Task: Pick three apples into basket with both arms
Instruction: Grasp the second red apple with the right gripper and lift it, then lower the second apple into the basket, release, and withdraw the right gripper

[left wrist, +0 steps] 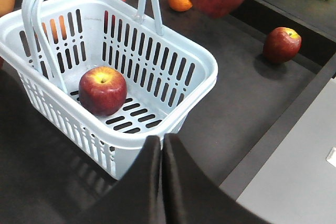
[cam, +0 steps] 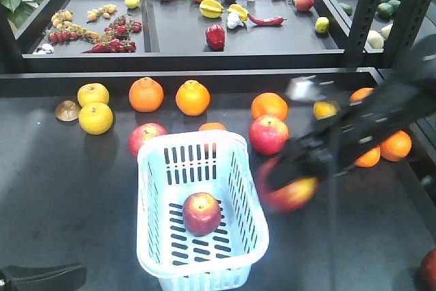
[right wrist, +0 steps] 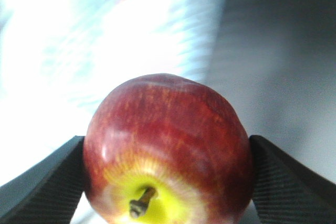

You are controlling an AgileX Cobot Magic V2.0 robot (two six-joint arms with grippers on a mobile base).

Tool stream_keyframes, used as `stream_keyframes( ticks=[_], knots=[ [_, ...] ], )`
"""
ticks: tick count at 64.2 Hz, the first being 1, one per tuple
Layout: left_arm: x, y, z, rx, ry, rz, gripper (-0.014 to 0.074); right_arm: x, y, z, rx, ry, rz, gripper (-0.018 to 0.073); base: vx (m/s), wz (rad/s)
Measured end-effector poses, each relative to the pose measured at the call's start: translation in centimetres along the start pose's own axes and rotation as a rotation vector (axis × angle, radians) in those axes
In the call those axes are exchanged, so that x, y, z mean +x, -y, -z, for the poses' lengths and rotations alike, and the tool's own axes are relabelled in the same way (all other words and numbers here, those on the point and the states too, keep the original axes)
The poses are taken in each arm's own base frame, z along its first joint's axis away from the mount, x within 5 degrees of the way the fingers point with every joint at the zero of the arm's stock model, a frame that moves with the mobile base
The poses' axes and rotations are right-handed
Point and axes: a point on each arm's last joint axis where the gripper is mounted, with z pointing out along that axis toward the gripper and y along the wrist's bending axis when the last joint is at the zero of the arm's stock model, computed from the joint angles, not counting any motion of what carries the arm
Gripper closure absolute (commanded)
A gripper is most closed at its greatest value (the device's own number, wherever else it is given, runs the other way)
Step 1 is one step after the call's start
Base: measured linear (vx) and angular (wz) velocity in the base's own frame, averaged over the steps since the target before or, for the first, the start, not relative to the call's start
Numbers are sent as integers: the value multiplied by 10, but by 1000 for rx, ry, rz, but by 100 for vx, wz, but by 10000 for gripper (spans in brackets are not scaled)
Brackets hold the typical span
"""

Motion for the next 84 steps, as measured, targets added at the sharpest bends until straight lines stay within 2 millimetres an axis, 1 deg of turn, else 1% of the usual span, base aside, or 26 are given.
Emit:
stream_keyframes(
  ticks=[2, 7, 11, 14, 20, 23, 26, 31, 32, 37, 38, 43, 50, 57, 68, 78, 84],
  knots=[
    [0, 0, 0, 0, 0, 0, 602, -3, -12, -7, -20, -1, 35, 564, 0, 0],
    [0, 0, 0, 0, 0, 0, 602, -11, -36, -23, -28, 43, 107, 564, 0, 0],
    [0, 0, 0, 0, 0, 0, 602, -18, -51, -35, -1, 94, 156, 559, 0, 0],
    [0, 0, 0, 0, 0, 0, 602, -23, -59, -45, 19, 130, 184, 551, 0, 0],
    [0, 0, 0, 0, 0, 0, 602, -31, -67, -66, 49, 171, 212, 509, 0, 0],
    [0, 0, 0, 0, 0, 0, 602, -33, -67, -78, 57, 170, 216, 477, 0, 0],
    [0, 0, 0, 0, 0, 0, 602, -35, -65, -88, 69, 171, 213, 426, 0, 0],
    [0, 0, 0, 0, 0, 0, 602, -38, -57, -101, 90, 176, 199, 332, 0, 0],
    [0, 0, 0, 0, 0, 0, 602, -39, -56, -103, 95, 178, 196, 298, 0, 0],
    [0, 0, 0, 0, 0, 0, 602, -42, -50, -109, 116, 195, 187, 169, 0, 0],
    [0, 0, 0, -1, 0, 0, 602, -42, -49, -110, 121, 202, 186, 133, 0, 0],
    [0, 0, 0, -1, 0, 0, 602, -44, -47, -111, 134, 220, 183, 15, 0, 0],
    [0, 0, 0, -1, 0, 0, 602, -47, -46, -111, 149, 245, 182, -92, 0, 0],
    [0, 0, 0, -1, 0, 0, 602, -49, -45, -110, 163, 266, 185, -125, 0, 0],
    [0, 0, 0, -1, 0, 0, 602, -50, -44, -109, 176, 282, 189, -104, 0, 0],
    [0, 0, 0, -1, 0, 0, 602, -50, -44, -110, 177, 276, 193, -48, 0, 0],
    [0, 0, 0, -1, 0, 0, 602, -47, -45, -111, 159, 243, 193, 21, 0, 0]
  ],
)
